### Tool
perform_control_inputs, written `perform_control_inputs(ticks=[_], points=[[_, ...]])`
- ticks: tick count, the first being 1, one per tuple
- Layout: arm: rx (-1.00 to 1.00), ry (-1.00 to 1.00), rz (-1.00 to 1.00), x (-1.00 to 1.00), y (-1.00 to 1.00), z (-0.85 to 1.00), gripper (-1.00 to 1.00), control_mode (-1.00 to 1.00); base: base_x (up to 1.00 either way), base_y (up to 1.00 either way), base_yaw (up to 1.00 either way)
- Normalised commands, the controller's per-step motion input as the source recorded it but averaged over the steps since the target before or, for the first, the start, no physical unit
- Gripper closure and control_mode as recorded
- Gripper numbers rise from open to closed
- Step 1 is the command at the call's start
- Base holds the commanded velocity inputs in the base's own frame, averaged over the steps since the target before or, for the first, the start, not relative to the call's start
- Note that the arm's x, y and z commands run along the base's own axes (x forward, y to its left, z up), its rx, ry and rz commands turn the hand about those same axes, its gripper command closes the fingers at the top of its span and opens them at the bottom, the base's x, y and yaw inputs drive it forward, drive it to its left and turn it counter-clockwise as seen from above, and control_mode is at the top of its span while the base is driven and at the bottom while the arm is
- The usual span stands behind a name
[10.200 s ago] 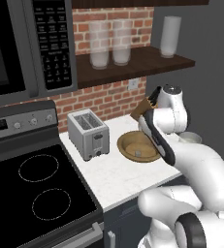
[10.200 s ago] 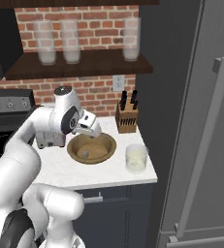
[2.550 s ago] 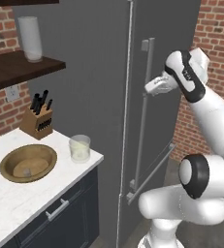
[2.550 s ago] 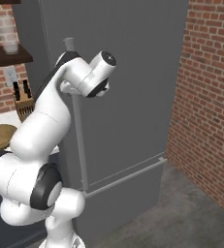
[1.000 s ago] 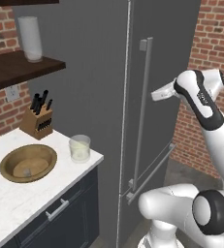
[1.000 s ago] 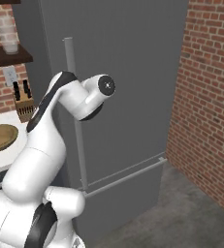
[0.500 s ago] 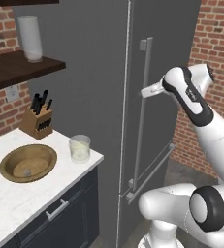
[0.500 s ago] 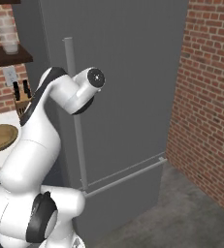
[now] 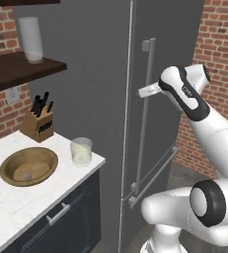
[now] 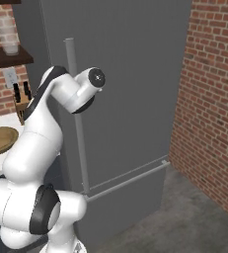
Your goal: Grab a lemon wedge from the fridge and one ice cube from the ice bowl, and put them in the glass of lemonade.
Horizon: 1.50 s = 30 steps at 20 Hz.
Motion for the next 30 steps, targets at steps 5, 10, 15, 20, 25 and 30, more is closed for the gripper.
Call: perform_control_inputs(ticks=[5,10,15,20,25,30], points=[[0.00,0.00,0.00,0.28,0.18,-0.38,-1.00,-1.00,0.00,0.00,0.00],[0.00,0.00,0.00,0.02,0.12,-0.12,-1.00,-1.00,0.00,0.00,0.00],[0.00,0.00,0.00,0.00,0.16,-0.06,1.00,-1.00,0.00,0.00,0.00],[0.00,0.00,0.00,0.00,0.01,0.00,1.00,-1.00,0.00,0.00,0.00],[0.00,0.01,0.00,0.00,0.00,0.00,1.00,-1.00,0.00,0.00,0.00],[0.00,0.00,0.00,0.00,-0.31,0.00,1.00,-1.00,0.00,0.00,0.00]])
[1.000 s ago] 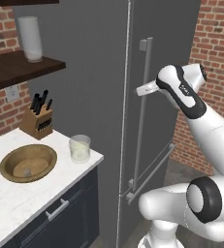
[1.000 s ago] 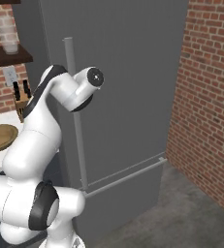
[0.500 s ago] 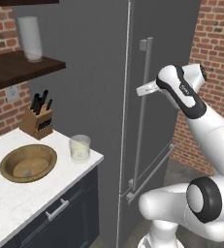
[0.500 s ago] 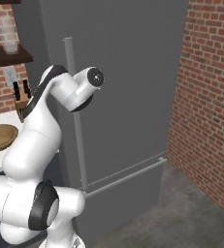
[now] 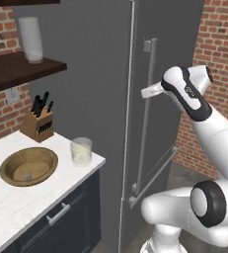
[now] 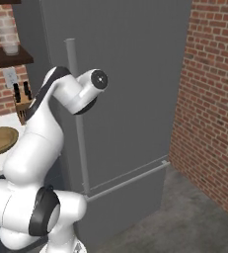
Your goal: Grab a lemon wedge from the fridge and one ice cube from the ice bowl, and put them in the glass of lemonade.
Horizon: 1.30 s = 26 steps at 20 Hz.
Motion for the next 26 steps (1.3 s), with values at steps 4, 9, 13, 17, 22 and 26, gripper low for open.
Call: perform_control_inputs(ticks=[4,9,13,17,22,26], points=[[0.00,0.00,-0.01,0.00,-0.59,0.00,1.00,-1.00,0.00,0.00,0.00],[0.00,0.00,-0.01,-0.03,-0.65,0.00,1.00,-1.00,0.00,0.00,0.00],[0.02,-0.01,-0.02,-0.19,-0.69,0.03,1.00,-1.00,0.00,0.00,0.00],[0.05,-0.05,-0.02,-0.36,-0.77,0.00,1.00,-1.00,0.00,0.00,0.00],[0.06,-0.09,-0.05,-0.53,-0.87,0.00,1.00,-1.00,0.00,0.00,0.00],[0.04,-0.07,-0.06,-0.54,-0.82,0.01,1.00,-1.00,0.00,0.00,0.00]])
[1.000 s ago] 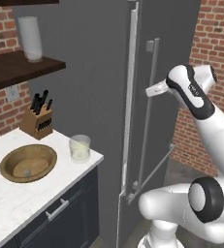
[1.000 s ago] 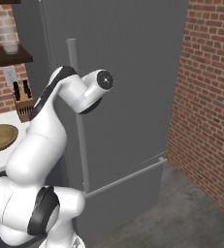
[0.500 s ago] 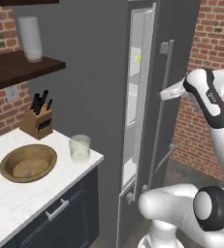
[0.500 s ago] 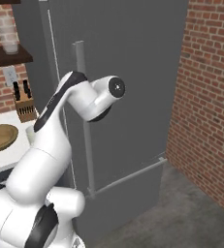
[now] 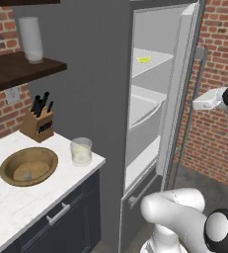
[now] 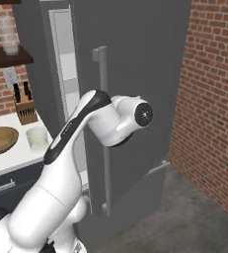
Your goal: Grab a lemon wedge from the fridge and one ice cube from the ice bowl, and put them in the glass of lemonade.
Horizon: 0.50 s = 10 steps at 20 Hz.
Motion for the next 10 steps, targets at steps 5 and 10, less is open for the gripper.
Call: perform_control_inputs(ticks=[5,10], points=[[0.01,-0.02,-0.07,-0.32,-0.56,0.11,-1.00,-1.00,0.00,0.00,0.00],[0.00,0.00,-0.11,-0.10,-0.40,0.12,-1.00,-1.00,0.00,0.00,0.00]])
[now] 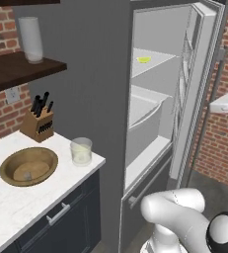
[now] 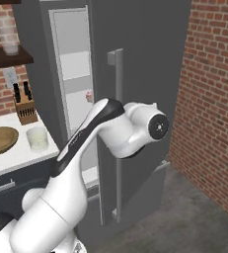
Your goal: Grab a lemon wedge from the fridge and one ice cube from the ice bowl, and put them in the glass of lemonade.
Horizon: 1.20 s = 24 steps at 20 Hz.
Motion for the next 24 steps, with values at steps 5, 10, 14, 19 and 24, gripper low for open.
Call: perform_control_inputs(ticks=[5,10,14,19,24], points=[[0.00,0.00,-0.12,-0.04,-0.74,0.08,-1.00,-1.00,0.00,0.00,0.00],[0.00,-0.10,-0.08,-0.42,-0.33,0.27,-1.00,-1.00,0.00,0.00,0.00],[0.00,-0.18,0.00,-0.58,0.10,0.57,-1.00,-1.00,0.00,0.00,0.00],[0.00,-0.14,0.00,-0.52,0.23,0.75,-1.00,-1.00,0.00,0.00,0.00],[-0.01,-0.14,0.00,-0.62,0.42,0.78,-1.00,-1.00,0.00,0.00,0.00]])
